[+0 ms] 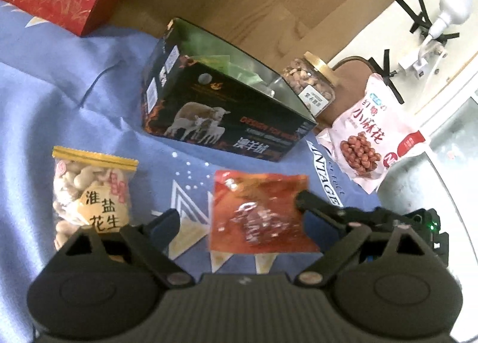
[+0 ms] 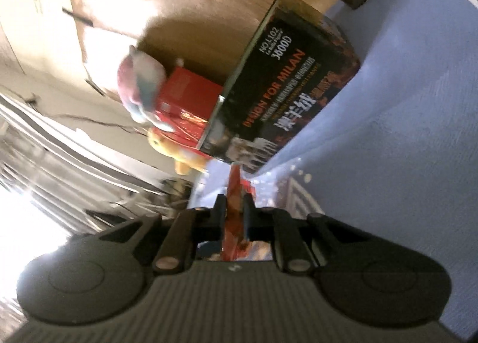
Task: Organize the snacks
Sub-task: 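Grasp the red-orange packet with the left gripper, then carry the red packet into the black tin and open the left gripper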
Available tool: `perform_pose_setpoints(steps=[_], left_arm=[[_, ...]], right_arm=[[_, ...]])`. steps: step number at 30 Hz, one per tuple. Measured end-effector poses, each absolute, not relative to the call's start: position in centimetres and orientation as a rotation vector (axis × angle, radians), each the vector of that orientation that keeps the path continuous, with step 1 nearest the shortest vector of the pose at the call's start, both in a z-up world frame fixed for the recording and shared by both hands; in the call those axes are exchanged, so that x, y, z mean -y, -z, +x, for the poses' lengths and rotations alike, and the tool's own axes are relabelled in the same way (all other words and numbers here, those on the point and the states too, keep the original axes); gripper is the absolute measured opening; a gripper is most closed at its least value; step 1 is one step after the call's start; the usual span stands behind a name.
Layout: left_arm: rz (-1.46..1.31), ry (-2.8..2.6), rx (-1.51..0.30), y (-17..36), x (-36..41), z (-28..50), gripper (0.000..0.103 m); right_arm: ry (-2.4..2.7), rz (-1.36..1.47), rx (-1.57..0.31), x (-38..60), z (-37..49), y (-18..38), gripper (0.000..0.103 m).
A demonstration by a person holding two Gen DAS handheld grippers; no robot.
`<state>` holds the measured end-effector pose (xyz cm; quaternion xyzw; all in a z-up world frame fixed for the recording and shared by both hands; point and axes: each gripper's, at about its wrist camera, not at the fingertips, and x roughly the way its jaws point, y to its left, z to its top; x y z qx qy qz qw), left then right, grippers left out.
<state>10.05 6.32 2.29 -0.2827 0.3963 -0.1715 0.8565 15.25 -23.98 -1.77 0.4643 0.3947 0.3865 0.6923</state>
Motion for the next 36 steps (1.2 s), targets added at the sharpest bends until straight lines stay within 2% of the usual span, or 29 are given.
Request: perform_pose_setpoints(steps=[3,5,7,9,10,11,12,21,29,32,35,36], left_arm=[[-0.657,0.379,-0.823,-2.3,-7.0,10.0,0.095],[-0.724,0.417,-0.816,-2.3,-7.5,10.0,0.092],[-0.786,0.476,-0.808,-2.5,-7.7,10.0,0.073],[-0.821,0.541,-0.804,-2.8,-7.5,10.3,0.04],[-0.807,0.544,-0.802,-3.1,-7.1,10.4,0.036],[-0.768,0.537,-0.793,-3.7,-6.7,10.5,0.028],[-0.732,0.534,-0.786,-4.2,-6.2,10.6,0.026],[-0.471,0.475,-0.71,-9.6,-2.5,16.4,0.026],[-0.313,0.331,-0.753,-8.3,0.0,24.0,0.023],[-0.288,0.307,-0.779,-7.3,0.5,25.3,0.024],[-0.261,0.296,-0.757,-6.5,0.7,25.4,0.025],[-0.262,0.296,-0.748,-6.5,0.7,25.3,0.026]], right_arm=[[-0.917,1.162,-0.86,24.1,15.4,1.6,0.014],[-0.949,1.222,-0.842,24.3,15.5,1.6,0.014],[-0.979,1.269,-0.829,24.8,15.5,1.4,0.014],[-0.971,1.267,-0.812,25.1,15.5,1.1,0.014],[-0.963,1.262,-0.809,25.3,15.5,1.0,0.014],[-0.955,1.261,-0.803,25.4,15.5,0.8,0.014],[-0.945,1.255,-0.796,25.7,15.5,0.5,0.014],[-0.797,0.926,-0.616,24.7,19.1,-6.1,0.014],[-0.62,0.606,-0.524,20.8,23.8,-6.2,0.014],[-0.561,0.472,-0.481,19.2,24.1,-5.4,0.021],[-0.446,0.305,-0.394,18.6,23.4,-5.3,0.042],[-0.412,0.281,-0.367,18.8,23.2,-5.2,0.053]])
